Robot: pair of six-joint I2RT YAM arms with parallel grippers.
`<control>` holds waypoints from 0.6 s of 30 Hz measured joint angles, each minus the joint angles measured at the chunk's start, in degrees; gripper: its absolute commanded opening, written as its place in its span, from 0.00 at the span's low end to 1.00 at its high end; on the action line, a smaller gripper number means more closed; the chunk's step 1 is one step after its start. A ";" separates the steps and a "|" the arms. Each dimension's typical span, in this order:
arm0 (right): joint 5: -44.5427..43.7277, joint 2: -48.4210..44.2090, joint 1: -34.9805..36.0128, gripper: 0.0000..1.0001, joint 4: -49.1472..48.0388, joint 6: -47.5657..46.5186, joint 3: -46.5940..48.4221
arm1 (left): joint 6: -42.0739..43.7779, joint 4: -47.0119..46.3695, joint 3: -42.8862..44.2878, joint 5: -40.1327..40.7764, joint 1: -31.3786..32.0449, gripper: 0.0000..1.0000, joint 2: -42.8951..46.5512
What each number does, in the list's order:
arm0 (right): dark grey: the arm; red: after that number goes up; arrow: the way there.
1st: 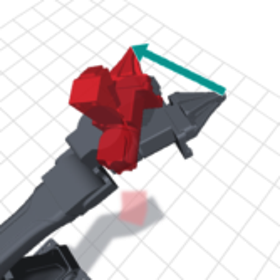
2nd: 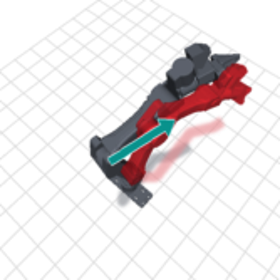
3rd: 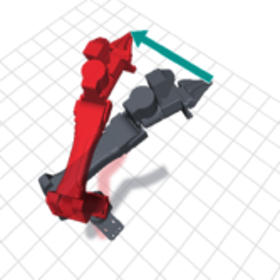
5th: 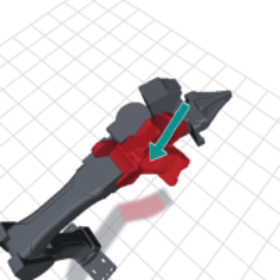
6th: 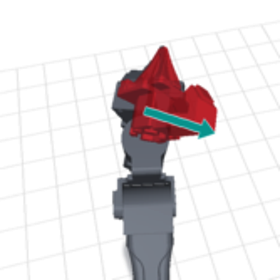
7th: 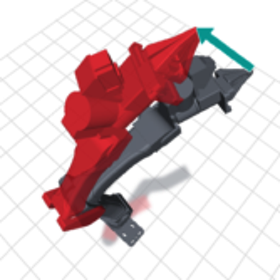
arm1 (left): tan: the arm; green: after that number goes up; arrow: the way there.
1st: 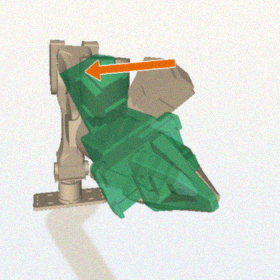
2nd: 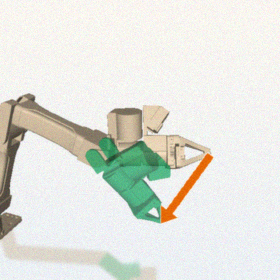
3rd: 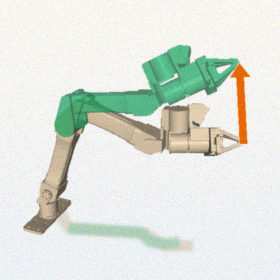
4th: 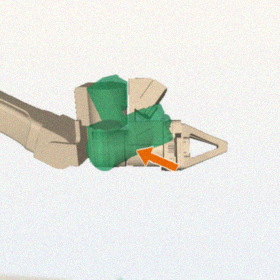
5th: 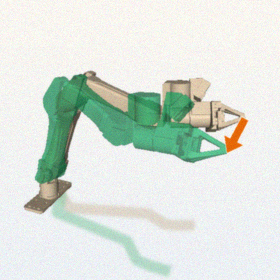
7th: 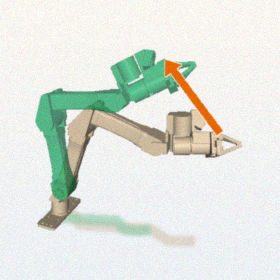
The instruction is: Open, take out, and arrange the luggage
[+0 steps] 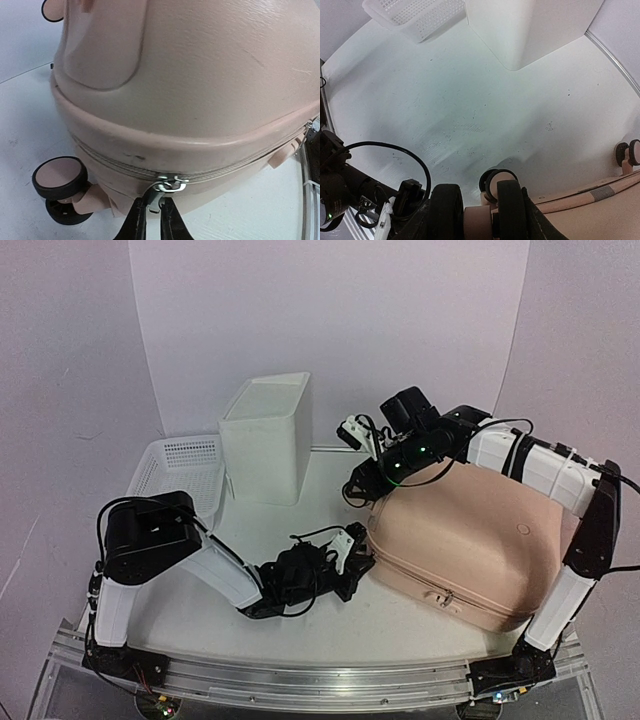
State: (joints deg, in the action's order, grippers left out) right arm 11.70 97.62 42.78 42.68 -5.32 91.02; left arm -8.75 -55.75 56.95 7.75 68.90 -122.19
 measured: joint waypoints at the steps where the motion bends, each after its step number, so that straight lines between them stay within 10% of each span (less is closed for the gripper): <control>1: -0.02 0.00 0.00 0.00 -0.02 -0.02 0.00 | 0.15 0.33 0.00 0.52 -0.26 0.04 -0.02; 18: 5.05 -1.88 0.00 0.00 -2.62 -1.16 -3.69 | 5.33 3.30 0.00 8.70 -2.86 0.00 0.68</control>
State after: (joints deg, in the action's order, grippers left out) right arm 16.75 95.74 42.78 40.05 -6.48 87.33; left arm -3.42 -52.45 56.95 16.45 66.04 -121.51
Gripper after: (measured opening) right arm 0.496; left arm 0.010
